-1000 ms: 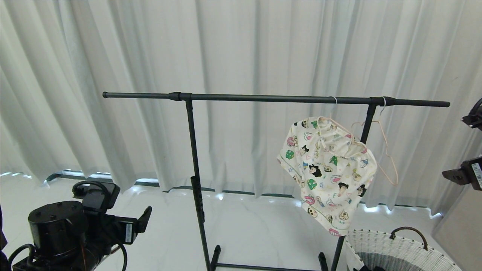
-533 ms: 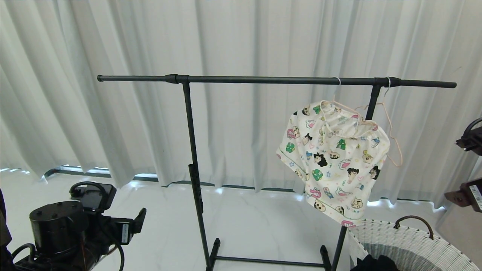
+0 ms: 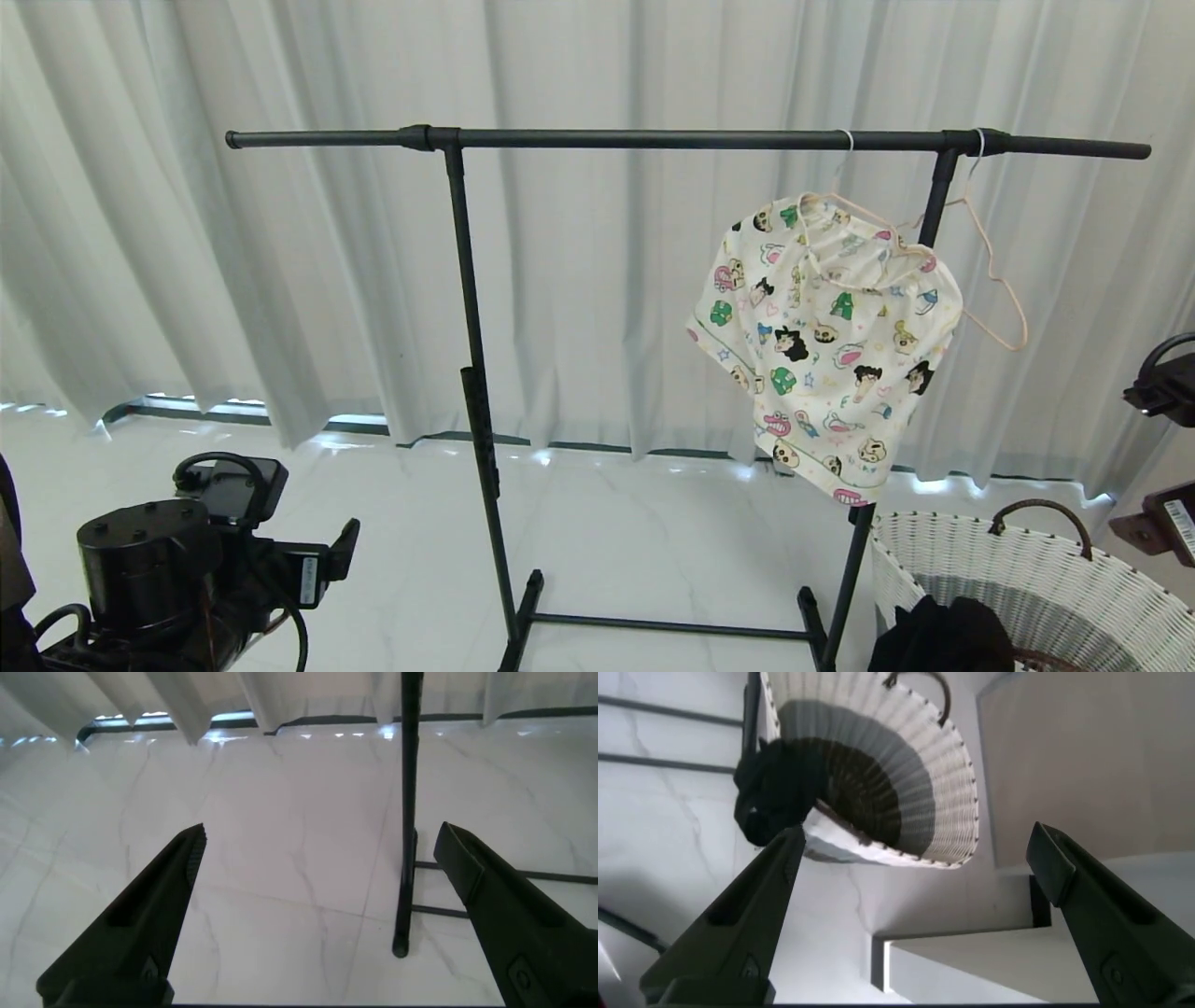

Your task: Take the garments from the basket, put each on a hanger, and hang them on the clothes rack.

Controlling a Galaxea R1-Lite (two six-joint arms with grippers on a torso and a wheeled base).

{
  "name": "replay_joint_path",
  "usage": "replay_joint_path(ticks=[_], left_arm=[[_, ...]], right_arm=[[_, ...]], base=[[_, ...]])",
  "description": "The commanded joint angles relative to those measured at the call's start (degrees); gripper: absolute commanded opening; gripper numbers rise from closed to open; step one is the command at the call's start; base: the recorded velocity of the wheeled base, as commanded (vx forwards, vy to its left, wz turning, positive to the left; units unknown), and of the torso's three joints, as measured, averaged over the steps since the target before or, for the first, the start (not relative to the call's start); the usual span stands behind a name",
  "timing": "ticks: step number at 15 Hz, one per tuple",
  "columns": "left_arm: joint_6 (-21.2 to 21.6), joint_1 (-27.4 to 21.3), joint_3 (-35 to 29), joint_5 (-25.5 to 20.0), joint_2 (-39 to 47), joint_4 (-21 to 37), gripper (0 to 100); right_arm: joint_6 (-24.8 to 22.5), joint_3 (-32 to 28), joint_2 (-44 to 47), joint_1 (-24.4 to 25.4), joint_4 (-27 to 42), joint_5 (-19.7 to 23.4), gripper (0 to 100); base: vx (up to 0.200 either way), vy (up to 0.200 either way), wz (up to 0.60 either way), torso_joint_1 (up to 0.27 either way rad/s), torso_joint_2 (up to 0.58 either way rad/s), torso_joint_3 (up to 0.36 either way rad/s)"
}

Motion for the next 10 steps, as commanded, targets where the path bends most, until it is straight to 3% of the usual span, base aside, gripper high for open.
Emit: replay_joint_path(ticks=[1, 7, 10], left_arm=[[0.0, 0.0, 0.0, 0.3, -0.1, 0.0, 100], [0.1, -0.2, 0.0, 0.7, -0.4, 0.0, 100], [0.1, -0.3, 0.0, 0.6, -0.3, 0.0, 100]], right_arm=[[0.1, 0.8, -0.3, 0.0, 0.0, 0.0, 100], [-0.3, 1.9, -0.6, -2.1, 0.1, 0.0, 100], [-2.8, 3.1, -0.8, -4.8, 0.0, 0.0, 100]], base=[[0.0, 0.0, 0.0, -0.173, 0.46, 0.29], [0.0, 0.0, 0.0, -0.146, 0.45, 0.299], [0.0, 0.0, 0.0, -0.033, 0.13, 0.084]])
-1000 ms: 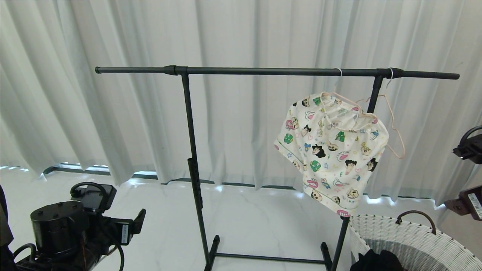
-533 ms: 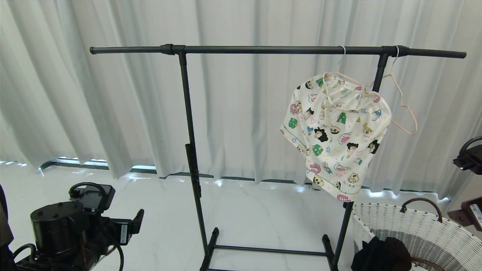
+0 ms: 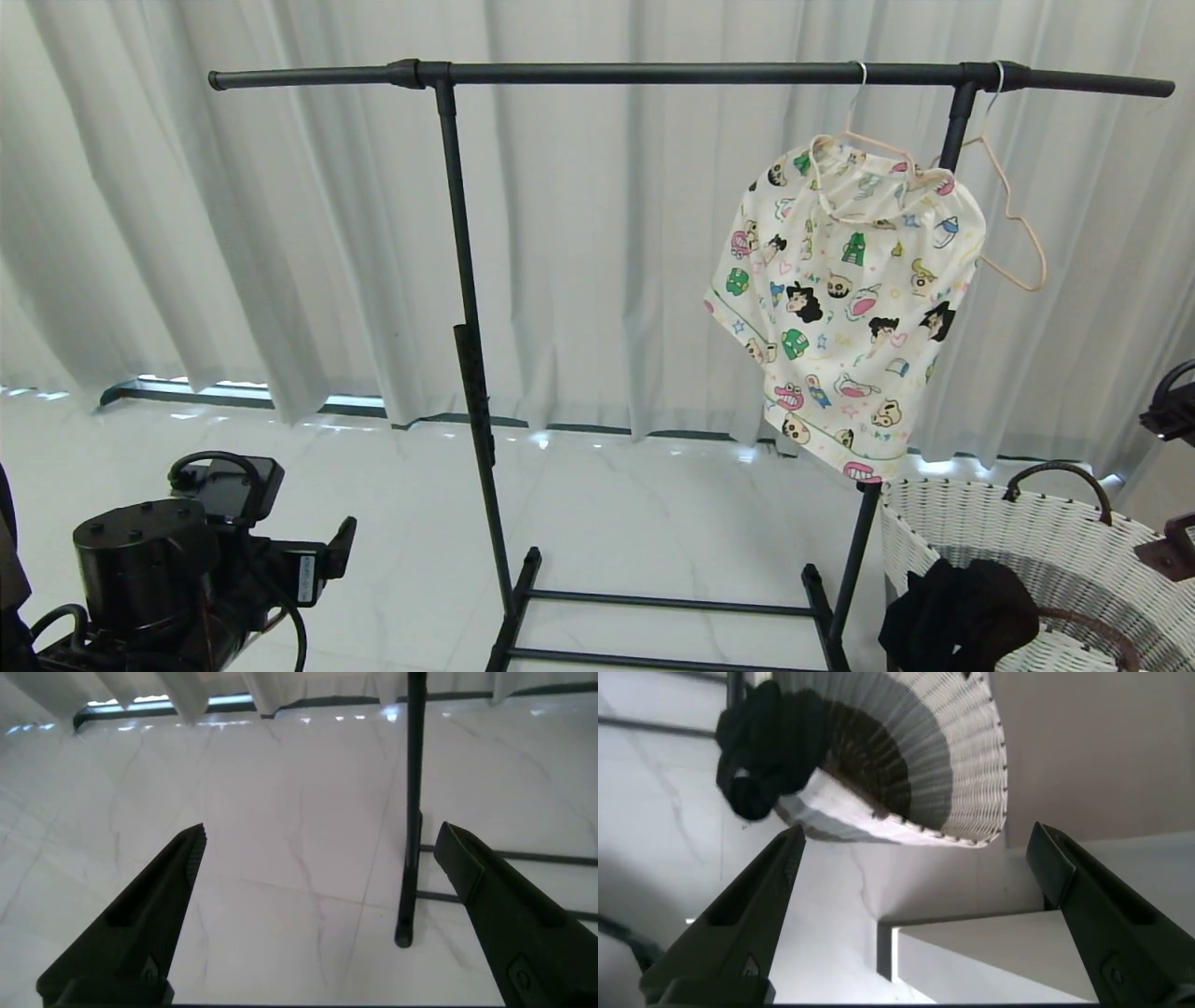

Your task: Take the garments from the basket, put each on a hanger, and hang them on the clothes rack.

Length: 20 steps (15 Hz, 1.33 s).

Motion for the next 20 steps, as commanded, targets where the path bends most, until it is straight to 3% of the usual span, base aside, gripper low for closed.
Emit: replay_joint_path(ticks=[1, 9, 11, 15, 17, 20], left_arm=[[-0.1, -0.2, 0.0, -0.2, -0.1, 0.0, 100], [0.0, -4.2, -0.1, -0.5, 0.2, -1.9, 100], [0.0, -3.8, -0.3, -0.3, 0.9, -1.9, 100], [0.0, -3.7, -0.2, -0.4, 0.6, -2.0, 100], [0.0, -3.9, -0.3, -0.6, 0.7, -2.4, 100], [-0.1, -5.0, 0.0, -0.6, 0.8, -2.4, 100]], right_arm=[[-0.7, 0.5, 0.0, -1.3, 0.0, 0.0, 100], [-1.1, 1.7, 0.0, -0.4, -1.1, 0.5, 100], [-1.3, 4.0, 0.1, 1.6, -5.5, 4.0, 100], [-10.9, 8.7, 0.3, 1.6, -13.1, 10.9, 100], [-16.6, 10.2, 1.4, 1.5, -15.4, 15.0, 100], [-20.1, 10.6, 5.0, 1.4, -15.6, 17.3, 100]], base=[[0.0, 0.0, 0.0, -0.046, 0.08, 0.076], [0.0, -0.2, 0.0, -0.005, 0.02, 0.018], [0.0, 0.0, 0.0, 0.0, 0.0, 0.0], [0.0, 0.0, 0.0, 0.0, 0.0, 0.0], [0.2, 0.0, 0.0, 0.0, 0.0, 0.002], [0.2, 0.0, 0.0, -0.002, 0.0, 0.004]])
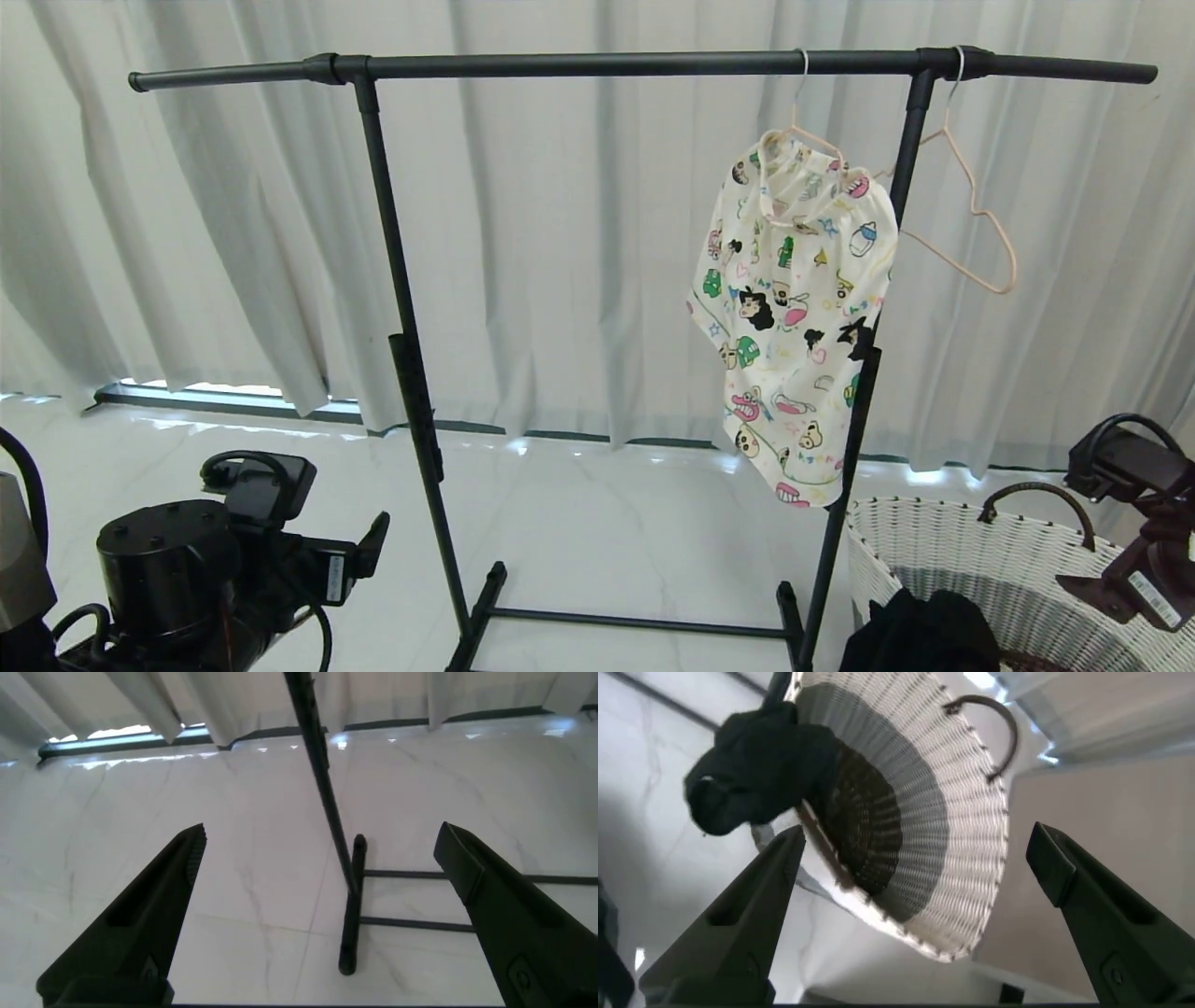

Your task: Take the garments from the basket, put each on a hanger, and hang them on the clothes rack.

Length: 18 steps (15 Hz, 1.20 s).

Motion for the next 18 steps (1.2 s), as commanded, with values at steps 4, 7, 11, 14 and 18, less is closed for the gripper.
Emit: replay_joint_path(ticks=[4, 7, 11, 14, 18], left_arm=[[0.1, -0.4, 0.0, -0.2, 1.4, 0.0, 100], [1.3, -0.5, 0.0, -5.0, 1.7, 0.1, 100], [1.5, 1.7, -4.9, -5.4, -2.9, 6.3, 100], [-6.7, -0.3, -21.0, -6.0, -18.2, 40.0, 100], [-20.5, -9.8, -42.8, -18.6, -31.7, 84.0, 100]], right_arm=[[-5.4, 5.4, 5.0, 0.0, -2.7, 3.4, 100], [-11.4, 9.4, 7.2, 0.0, -3.5, 5.2, 100], [-17.2, 13.3, 15.4, 0.1, -12.2, 5.5, 100], [-19.3, 16.4, 20.1, 0.3, -18.5, 5.5, 100], [-19.5, 18.4, 25.0, 1.7, -25.4, 5.5, 100]], base=[[0.05, 0.0, 0.0, -0.001, 0.0, 0.001], [0.0, 0.0, 0.0, 0.0, 0.0, 0.0], [0.0, 0.0, 0.0, 0.0, 0.0, 0.0], [0.0, 0.0, 0.0, 0.0, 0.0, 0.0], [0.0, 0.0, 0.0, 0.0, 0.0, 0.0]])
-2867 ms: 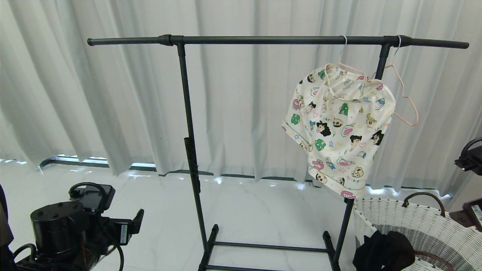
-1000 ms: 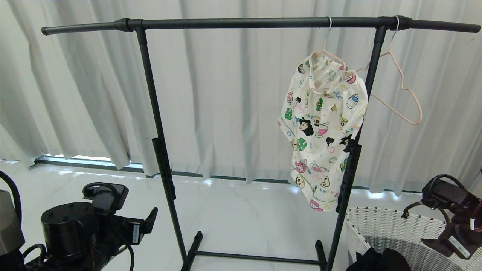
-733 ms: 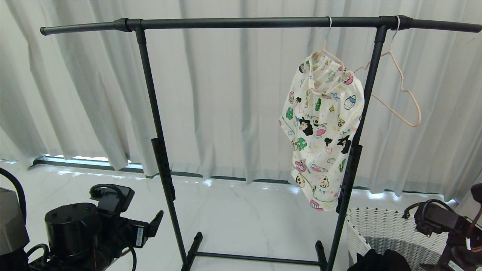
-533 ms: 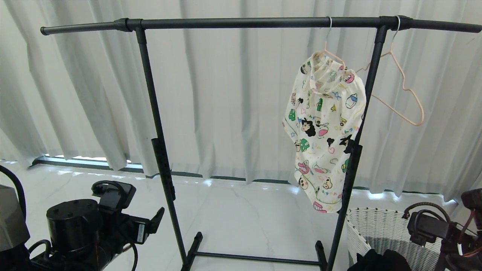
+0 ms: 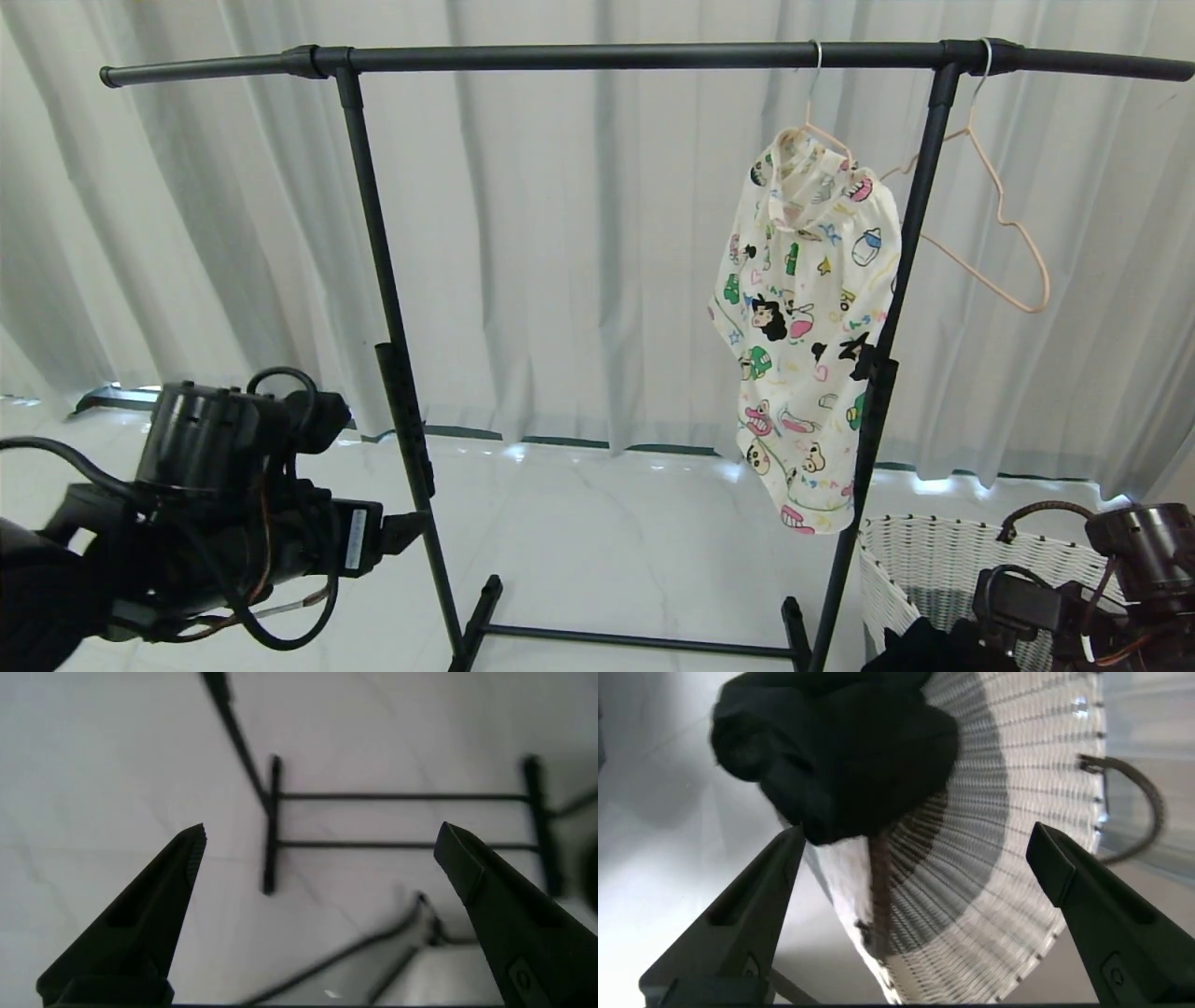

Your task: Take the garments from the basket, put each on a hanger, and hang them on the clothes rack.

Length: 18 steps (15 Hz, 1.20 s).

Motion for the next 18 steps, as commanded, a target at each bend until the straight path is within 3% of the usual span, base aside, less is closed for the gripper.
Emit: replay_joint_path(ticks=[1, 7, 12, 16, 17, 18], left_arm=[[-4.7, -6.2, -8.2, -5.4, -11.3, 7.8, 100], [-4.7, -16.1, 2.2, -5.7, -18.2, 8.2, 100], [-4.7, -16.5, 3.0, -6.1, -21.1, 8.2, 100], [-4.7, -18.7, 5.3, -6.0, -22.1, 8.2, 100], [-4.7, -18.8, 5.5, -6.0, -22.3, 8.2, 100], [-4.8, -18.8, 5.6, -5.9, -22.3, 8.2, 100]], right_arm=[[0.0, 0.5, 4.1, 0.6, -2.0, 0.0, 100], [0.2, 0.5, 11.2, 0.6, -10.4, -2.6, 100], [3.8, 0.6, 17.1, 0.4, -17.9, -6.0, 100], [4.4, 0.6, 17.3, 0.5, -19.4, -6.2, 100], [4.4, 0.5, 17.3, 0.5, -19.6, -6.1, 0], [4.4, 0.6, 17.2, 0.6, -20.2, -6.1, 0]], base=[[0.0, 0.0, 0.0, 0.0, 0.0, 0.0], [0.0, 0.0, 0.0, 0.0, 0.0, 0.0], [0.0, 0.0, 0.0, 0.0, 0.0, 0.0], [0.0, 0.0, 0.0, 0.0, 0.0, 0.0], [0.0, 0.0, 0.0, 0.0, 0.0, 0.0], [0.0, 0.0, 0.0, 0.0, 0.0, 0.0]])
